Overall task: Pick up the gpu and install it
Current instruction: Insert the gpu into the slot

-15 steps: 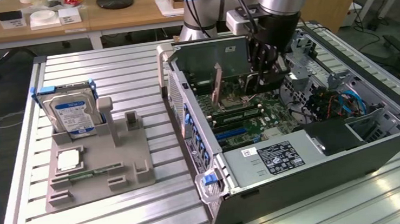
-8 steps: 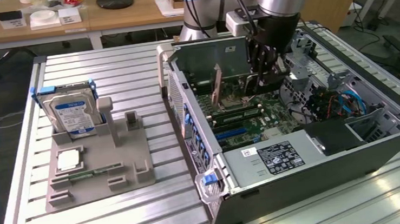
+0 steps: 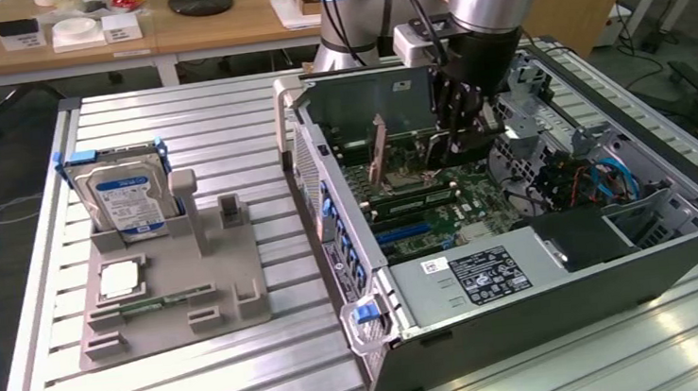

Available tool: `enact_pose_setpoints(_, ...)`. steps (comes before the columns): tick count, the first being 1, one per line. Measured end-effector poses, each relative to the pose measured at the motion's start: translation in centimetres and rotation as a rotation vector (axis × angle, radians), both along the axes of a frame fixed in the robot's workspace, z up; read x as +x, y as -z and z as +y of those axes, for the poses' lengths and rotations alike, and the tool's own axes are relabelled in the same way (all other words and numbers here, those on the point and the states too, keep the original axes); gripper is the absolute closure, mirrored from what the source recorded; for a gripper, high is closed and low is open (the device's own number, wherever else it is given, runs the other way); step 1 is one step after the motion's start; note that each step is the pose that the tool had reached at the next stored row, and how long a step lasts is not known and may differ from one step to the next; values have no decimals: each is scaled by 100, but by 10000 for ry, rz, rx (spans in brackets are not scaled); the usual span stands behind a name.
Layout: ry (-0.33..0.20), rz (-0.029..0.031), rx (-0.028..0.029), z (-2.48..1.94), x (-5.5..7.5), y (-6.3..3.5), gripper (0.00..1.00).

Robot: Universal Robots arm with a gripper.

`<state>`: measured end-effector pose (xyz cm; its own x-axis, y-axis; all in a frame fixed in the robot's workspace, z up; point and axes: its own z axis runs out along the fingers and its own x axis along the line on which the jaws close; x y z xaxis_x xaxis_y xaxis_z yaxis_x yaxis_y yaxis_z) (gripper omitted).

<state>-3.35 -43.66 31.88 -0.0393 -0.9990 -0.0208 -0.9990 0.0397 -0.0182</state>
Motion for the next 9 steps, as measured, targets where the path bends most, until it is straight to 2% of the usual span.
enact_pose_setpoints(9, 66, 0, -1, -1, 0, 27, 72)
